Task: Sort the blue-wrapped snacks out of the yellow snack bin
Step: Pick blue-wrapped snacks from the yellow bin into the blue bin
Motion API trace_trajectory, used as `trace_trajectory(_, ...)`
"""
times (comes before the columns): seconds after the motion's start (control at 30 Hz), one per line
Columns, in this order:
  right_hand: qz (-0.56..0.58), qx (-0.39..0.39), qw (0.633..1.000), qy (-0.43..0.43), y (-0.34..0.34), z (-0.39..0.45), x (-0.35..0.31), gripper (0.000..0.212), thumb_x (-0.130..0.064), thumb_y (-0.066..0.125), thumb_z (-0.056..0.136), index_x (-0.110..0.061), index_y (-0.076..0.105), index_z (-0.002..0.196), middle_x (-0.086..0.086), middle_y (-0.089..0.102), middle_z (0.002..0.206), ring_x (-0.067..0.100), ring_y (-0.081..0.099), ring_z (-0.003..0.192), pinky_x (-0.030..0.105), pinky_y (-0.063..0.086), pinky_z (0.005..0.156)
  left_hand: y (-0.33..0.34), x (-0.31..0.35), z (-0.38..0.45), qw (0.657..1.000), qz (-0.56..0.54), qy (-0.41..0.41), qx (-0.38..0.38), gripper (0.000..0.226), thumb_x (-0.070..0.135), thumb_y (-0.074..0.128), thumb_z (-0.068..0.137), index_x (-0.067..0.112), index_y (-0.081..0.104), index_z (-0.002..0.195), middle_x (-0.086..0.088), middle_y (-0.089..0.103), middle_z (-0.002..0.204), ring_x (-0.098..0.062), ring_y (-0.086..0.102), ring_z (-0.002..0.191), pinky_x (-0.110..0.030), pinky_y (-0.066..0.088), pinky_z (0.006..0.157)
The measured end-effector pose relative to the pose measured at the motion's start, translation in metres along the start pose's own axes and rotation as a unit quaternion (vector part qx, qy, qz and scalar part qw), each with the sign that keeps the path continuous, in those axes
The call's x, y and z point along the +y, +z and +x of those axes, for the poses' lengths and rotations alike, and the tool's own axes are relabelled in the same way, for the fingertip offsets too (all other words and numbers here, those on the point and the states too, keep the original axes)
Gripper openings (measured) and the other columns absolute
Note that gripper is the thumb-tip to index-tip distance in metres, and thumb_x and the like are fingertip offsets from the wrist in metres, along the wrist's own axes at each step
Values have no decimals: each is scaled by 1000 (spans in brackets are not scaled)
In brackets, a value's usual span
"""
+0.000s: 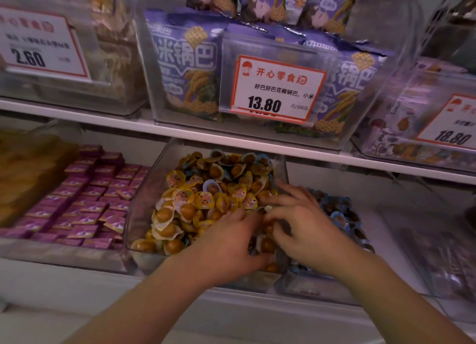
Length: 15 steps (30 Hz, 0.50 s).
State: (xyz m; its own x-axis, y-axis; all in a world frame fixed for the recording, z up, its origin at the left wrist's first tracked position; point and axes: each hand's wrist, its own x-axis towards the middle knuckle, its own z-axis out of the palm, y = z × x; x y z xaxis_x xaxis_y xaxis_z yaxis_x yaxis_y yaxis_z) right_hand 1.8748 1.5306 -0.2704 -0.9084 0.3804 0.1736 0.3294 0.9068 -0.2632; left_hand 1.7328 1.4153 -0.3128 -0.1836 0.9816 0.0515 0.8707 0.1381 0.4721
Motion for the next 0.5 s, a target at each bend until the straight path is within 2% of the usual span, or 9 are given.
trace_trajectory(0.07,32,32,999,19,-2,1,0,22,-10,59,88,-23,76,93,-12,62,132,9,26,145,33,16,121,1,-1,5,999,18,-8,-32,82,72,65,71,37,39,140,8,50,130,-17,46,119,-31,39,93)
trace_trajectory(0.13,90,70,992,44,-5,0,-3,25,-5,59,88,-22,76,89,-12,67,122,6,37,137,22,26,114,-4,-3,9,998,-6,5,-63,86,74,68,68,37,40,141,9,54,132,-15,50,119,-30,43,93)
trace_trajectory(0.2,143,103,983,55,-7,-2,-5,27,-1,59,88,-21,77,88,-13,70,112,2,44,130,20,33,109,-8,-6,9,994,-53,21,-94,75,66,73,71,37,45,134,12,61,125,-12,58,111,-29,49,88)
trace_trajectory(0.3,148,131,979,42,-9,-2,-8,27,2,60,86,-18,77,88,-13,71,104,3,50,123,22,39,105,-15,-8,8,989,-93,27,-111,58,52,78,75,34,54,124,14,65,110,-8,61,98,-31,52,84)
trace_trajectory(0.4,136,139,980,33,-10,0,-9,25,3,60,85,-16,77,88,-11,71,100,3,52,120,19,40,102,-22,-14,6,991,-108,9,-83,36,39,75,84,32,61,116,11,65,93,-6,61,83,-28,52,76)
trace_trajectory(0.47,137,143,980,35,-12,1,-8,24,1,60,86,-16,76,88,-10,71,100,3,53,117,18,42,99,-26,-22,4,990,-134,-16,-51,25,33,72,88,29,69,112,17,65,83,3,60,75,-19,48,68)
trace_trajectory(0.5,137,146,979,34,-13,2,-9,23,0,60,86,-16,76,88,-10,71,100,3,54,114,17,42,98,-28,-26,3,989,-144,-25,-34,16,31,72,88,28,73,104,22,65,78,7,60,72,-14,44,65)
